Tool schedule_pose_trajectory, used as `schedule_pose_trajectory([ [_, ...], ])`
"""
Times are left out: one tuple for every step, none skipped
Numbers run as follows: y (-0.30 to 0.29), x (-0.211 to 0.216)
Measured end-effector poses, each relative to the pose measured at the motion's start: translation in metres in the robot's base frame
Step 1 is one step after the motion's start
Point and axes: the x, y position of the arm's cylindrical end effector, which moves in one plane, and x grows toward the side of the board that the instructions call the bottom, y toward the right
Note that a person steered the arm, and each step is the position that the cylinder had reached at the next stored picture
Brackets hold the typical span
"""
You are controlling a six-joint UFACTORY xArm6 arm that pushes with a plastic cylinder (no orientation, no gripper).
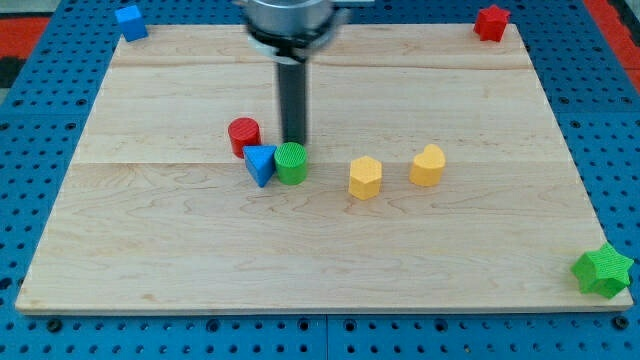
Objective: Slide blue triangle below the red circle
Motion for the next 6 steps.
schedule_pose_trajectory([
  [-0.040,-0.001],
  [-0.017,-0.005],
  [0.026,-0.007],
  [0.064,0.006],
  [0.026,0.026],
  [-0.046,0.051],
])
